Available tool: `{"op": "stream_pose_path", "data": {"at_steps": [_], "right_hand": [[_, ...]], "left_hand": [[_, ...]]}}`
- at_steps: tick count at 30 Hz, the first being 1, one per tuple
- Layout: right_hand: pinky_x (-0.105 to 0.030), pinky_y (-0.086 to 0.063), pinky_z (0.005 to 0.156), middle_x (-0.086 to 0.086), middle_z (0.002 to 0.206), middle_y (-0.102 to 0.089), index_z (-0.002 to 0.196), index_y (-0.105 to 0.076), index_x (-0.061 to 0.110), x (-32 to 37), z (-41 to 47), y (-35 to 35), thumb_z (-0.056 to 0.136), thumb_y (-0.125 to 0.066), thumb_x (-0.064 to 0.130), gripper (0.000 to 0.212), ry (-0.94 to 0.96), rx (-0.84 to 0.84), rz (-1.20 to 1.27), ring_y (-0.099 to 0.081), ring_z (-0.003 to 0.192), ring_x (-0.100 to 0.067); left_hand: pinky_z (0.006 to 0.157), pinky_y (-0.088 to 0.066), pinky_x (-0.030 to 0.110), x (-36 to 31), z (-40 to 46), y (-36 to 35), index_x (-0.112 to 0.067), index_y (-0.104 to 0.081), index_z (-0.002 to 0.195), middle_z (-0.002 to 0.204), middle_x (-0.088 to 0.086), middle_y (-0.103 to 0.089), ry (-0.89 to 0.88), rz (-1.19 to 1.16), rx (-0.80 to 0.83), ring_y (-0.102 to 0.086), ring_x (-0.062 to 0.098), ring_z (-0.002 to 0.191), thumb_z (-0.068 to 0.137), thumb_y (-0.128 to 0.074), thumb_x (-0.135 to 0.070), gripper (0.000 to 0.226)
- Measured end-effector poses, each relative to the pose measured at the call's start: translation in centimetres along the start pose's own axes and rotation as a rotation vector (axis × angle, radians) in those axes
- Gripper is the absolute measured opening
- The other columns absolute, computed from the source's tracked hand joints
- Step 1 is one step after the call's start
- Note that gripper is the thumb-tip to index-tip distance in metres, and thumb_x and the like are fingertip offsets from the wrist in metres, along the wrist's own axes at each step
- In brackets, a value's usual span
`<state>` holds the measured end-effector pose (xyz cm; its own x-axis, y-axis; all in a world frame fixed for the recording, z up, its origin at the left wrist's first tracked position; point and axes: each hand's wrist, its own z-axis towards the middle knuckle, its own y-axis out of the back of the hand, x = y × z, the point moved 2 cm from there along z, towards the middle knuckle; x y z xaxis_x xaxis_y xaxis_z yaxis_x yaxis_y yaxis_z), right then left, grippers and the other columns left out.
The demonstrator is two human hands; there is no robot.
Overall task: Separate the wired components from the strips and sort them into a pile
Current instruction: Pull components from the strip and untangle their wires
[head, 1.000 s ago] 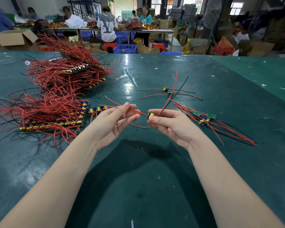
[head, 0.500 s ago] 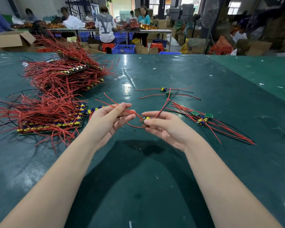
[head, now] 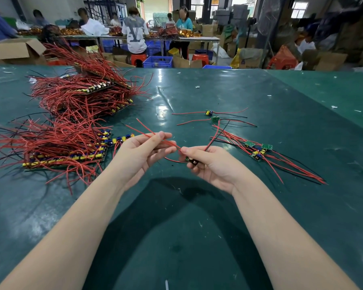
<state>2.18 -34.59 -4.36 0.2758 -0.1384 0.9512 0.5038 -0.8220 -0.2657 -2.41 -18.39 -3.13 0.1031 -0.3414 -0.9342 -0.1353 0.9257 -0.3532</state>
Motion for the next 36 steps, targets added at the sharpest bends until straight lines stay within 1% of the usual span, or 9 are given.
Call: {"op": "stream_pose_path", "data": {"at_steps": [4,8,10,14,18,27,29,31,36], "right_hand": [[-0.015,-0.048,0.051,0.000,0.069,-0.071,0.067,-0.078,0.017,0.0,-0.1,0.1,0.082,-0.072,0.012,0.017,-0.033,0.005,0.002,-0.058,0.051,-0.004],[-0.015,-0.049,0.052,0.003,0.066,-0.069,0.067,-0.076,0.016,0.2,-0.1,0.0,0.085,-0.069,0.010,0.020,0.046,-0.011,-0.023,-0.059,0.053,-0.003],[-0.015,-0.048,0.053,0.005,0.066,-0.068,0.073,-0.074,0.015,0.2,-0.1,-0.2,0.088,-0.067,0.009,0.018,0.111,-0.034,-0.081,-0.059,0.055,-0.003],[-0.016,-0.048,0.057,0.004,0.069,-0.066,0.080,-0.071,0.014,0.0,-0.1,-0.3,0.089,-0.066,0.012,0.010,0.180,-0.048,-0.215,-0.058,0.060,-0.003],[-0.016,-0.047,0.058,0.002,0.071,-0.067,0.081,-0.072,0.014,0.2,-0.3,-0.6,0.089,-0.066,0.011,0.011,0.224,-0.019,-0.209,-0.058,0.062,-0.004],[-0.016,-0.049,0.061,0.001,0.070,-0.070,0.075,-0.074,0.018,0.4,-0.5,-1.1,0.088,-0.066,0.008,0.018,0.325,0.047,-0.204,-0.060,0.062,-0.006],[-0.017,-0.049,0.061,0.001,0.070,-0.070,0.077,-0.073,0.017,0.4,-0.5,-1.0,0.088,-0.066,0.008,0.016,0.314,0.032,-0.183,-0.060,0.062,-0.006],[-0.017,-0.050,0.060,0.002,0.069,-0.069,0.079,-0.072,0.014,0.3,-0.3,-0.9,0.089,-0.065,0.008,0.014,0.294,-0.002,-0.144,-0.059,0.060,-0.005],[-0.016,-0.050,0.059,0.002,0.067,-0.069,0.079,-0.072,0.011,0.2,0.2,-0.5,0.088,-0.065,0.008,0.012,0.263,-0.068,-0.111,-0.058,0.058,-0.005]], "left_hand": [[0.064,-0.054,0.012,0.1,-0.1,-0.2,-0.001,-0.066,0.095,0.081,0.011,-0.074,0.010,-0.031,0.014,-0.072,0.013,0.073,0.095,-0.051,-0.014,0.020],[0.065,-0.054,0.013,0.1,-0.1,-0.5,-0.002,-0.067,0.093,0.082,0.010,-0.074,0.028,-0.092,0.015,-0.072,0.012,0.074,0.087,-0.058,-0.018,0.020],[0.067,-0.054,0.013,0.4,-0.1,-0.6,-0.004,-0.069,0.091,0.082,0.008,-0.074,0.018,-0.029,0.020,-0.071,0.011,0.075,0.080,-0.063,-0.019,0.020],[0.064,-0.053,0.012,0.7,-0.2,-0.5,-0.006,-0.073,0.083,0.078,0.006,-0.074,0.021,0.100,-0.012,-0.070,0.008,0.071,0.081,-0.066,-0.013,0.010],[0.057,-0.052,0.011,0.5,-0.2,-0.5,-0.013,-0.078,0.068,0.072,0.003,-0.073,0.106,0.008,-0.028,-0.067,0.004,0.063,0.069,-0.069,-0.020,0.011],[0.054,-0.051,0.009,0.5,-0.2,-0.4,-0.012,-0.078,0.069,0.069,0.000,-0.069,0.299,-0.220,-0.046,-0.065,0.002,0.060,0.067,-0.070,-0.013,0.008],[0.055,-0.052,0.010,0.5,-0.1,-0.5,-0.011,-0.078,0.068,0.071,0.001,-0.069,0.266,-0.227,-0.053,-0.066,0.003,0.061,0.074,-0.069,-0.011,0.010],[0.059,-0.053,0.011,0.5,0.1,-0.5,-0.010,-0.077,0.070,0.074,0.003,-0.071,0.182,-0.230,-0.063,-0.067,0.005,0.065,0.086,-0.063,-0.010,0.022],[0.070,-0.054,0.014,0.1,0.1,-0.4,-0.005,-0.070,0.095,0.083,0.002,-0.073,0.005,-0.206,-0.051,-0.068,0.006,0.077,0.098,-0.049,-0.014,0.022]]}}
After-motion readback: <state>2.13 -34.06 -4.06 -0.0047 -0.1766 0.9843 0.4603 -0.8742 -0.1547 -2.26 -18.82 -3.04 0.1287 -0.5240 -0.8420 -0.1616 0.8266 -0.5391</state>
